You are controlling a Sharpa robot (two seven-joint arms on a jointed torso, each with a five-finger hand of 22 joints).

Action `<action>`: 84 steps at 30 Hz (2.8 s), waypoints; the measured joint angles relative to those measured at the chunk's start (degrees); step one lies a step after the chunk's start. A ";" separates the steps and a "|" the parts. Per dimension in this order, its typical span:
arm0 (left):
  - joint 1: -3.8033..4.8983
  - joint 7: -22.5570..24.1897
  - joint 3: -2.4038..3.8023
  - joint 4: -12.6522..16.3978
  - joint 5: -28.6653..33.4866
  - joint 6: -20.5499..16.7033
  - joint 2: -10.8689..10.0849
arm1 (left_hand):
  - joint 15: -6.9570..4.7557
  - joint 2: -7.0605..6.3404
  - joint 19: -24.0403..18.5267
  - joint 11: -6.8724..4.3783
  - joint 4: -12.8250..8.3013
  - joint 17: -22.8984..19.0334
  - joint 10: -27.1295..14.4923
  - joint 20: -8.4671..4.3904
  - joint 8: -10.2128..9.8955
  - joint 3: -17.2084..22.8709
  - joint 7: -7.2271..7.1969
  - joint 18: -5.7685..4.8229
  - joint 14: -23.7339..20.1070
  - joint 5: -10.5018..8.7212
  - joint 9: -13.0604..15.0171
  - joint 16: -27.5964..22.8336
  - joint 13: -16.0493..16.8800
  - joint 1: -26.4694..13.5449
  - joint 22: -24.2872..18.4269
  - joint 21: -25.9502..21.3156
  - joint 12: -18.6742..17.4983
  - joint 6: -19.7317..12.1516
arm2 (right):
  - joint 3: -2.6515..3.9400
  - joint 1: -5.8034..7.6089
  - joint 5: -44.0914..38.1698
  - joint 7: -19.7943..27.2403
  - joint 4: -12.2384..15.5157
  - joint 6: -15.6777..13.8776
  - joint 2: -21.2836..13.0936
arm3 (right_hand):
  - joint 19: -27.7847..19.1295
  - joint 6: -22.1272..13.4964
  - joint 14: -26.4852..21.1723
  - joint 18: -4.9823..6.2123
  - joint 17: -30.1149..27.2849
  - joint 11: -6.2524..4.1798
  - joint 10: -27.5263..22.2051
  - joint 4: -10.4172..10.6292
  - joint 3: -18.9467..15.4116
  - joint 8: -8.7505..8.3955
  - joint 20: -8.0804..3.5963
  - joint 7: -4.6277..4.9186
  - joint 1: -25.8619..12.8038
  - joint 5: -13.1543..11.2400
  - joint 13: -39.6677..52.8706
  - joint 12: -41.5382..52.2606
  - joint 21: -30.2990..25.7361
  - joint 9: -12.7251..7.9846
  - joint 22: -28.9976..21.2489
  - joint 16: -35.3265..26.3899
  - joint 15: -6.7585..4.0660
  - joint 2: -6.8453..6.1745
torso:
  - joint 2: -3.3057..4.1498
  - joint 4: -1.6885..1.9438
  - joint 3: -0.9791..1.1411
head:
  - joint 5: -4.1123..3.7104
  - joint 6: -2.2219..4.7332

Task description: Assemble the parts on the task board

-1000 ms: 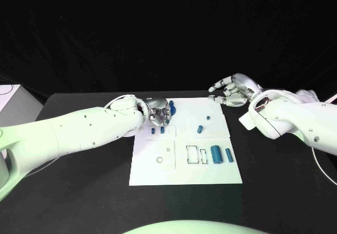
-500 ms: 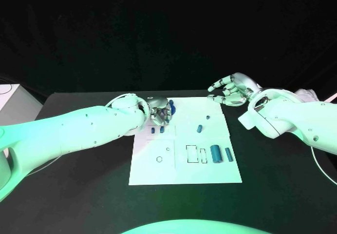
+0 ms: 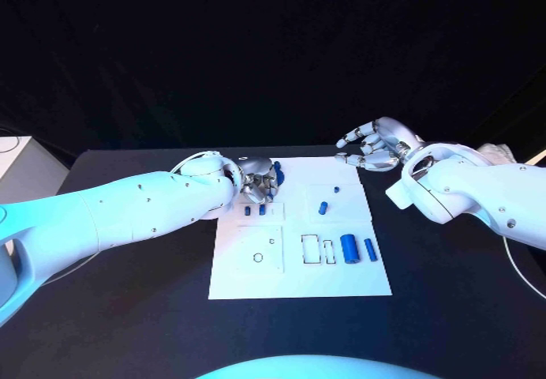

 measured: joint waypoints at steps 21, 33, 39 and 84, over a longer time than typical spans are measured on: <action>-0.15 1.95 1.66 2.79 3.22 -5.31 -2.52 | -0.65 0.58 4.04 -0.70 -2.19 4.16 3.87 -0.83 -1.80 0.85 -0.49 -0.87 3.47 -0.47 0.63 1.30 -0.70 -1.06 3.82 3.28 -3.31 2.33 | -0.02 0.00 -0.05 -0.01 0.05 0.00 -0.13 | 0.00 0.00 0.00 0.00 0.04 0.00 0.00 0.00 0.00 0.00 0.00 0.00 0.00 0.00 -0.01 0.00 0.00 0.00 -0.01 0.00 0.00 0.00 | -0.03 -0.03 -0.04 | -0.11 0.44; -0.15 2.10 3.08 5.85 6.26 -3.50 -6.74 | -0.64 0.54 4.55 -0.77 -2.19 4.76 3.98 -0.92 -2.21 0.85 -0.49 -0.86 3.88 -0.48 0.64 1.51 -0.80 -1.55 4.44 3.53 -3.80 2.32 | 0.00 0.00 -0.07 -0.03 0.07 0.00 -0.38 | 0.00 0.00 0.00 0.00 0.03 0.00 0.00 0.00 0.00 0.00 0.00 0.00 0.00 0.00 -0.01 0.00 0.00 0.00 -0.02 0.00 0.00 0.00 | -0.08 0.14 -0.02 | -0.24 0.29; -0.17 1.32 3.14 5.80 6.67 -1.63 -7.78 | -0.64 0.54 4.55 -0.77 -2.19 4.69 3.98 -0.92 -2.30 0.84 -0.49 -0.86 3.88 -0.48 0.60 1.51 -0.83 -1.54 4.44 3.53 -4.02 2.32 | 0.00 0.00 -0.07 -0.04 0.08 0.00 -0.48 | 0.00 0.00 0.00 0.00 0.03 0.00 0.00 0.00 0.00 0.00 0.00 0.00 0.00 0.00 -0.01 0.00 0.00 0.00 -0.03 0.00 0.00 0.00 | -0.08 0.16 -0.05 | -0.14 0.19; -0.31 -0.35 2.77 2.59 5.61 1.27 -5.44 | -0.64 0.46 4.53 -0.57 -2.34 4.27 4.14 -0.92 -2.66 0.68 -0.49 -0.85 3.87 -0.48 0.73 1.51 -0.82 -2.07 4.42 3.52 -4.50 2.30 | -0.02 0.00 -0.34 0.01 0.36 0.02 -0.54 | 0.00 0.00 0.00 0.00 0.01 0.00 0.00 -0.08 0.40 0.44 0.00 0.00 -0.30 0.00 0.01 0.00 0.00 0.05 0.00 0.00 0.00 -0.30 | 0.01 -0.05 -0.03 | 0.24 0.08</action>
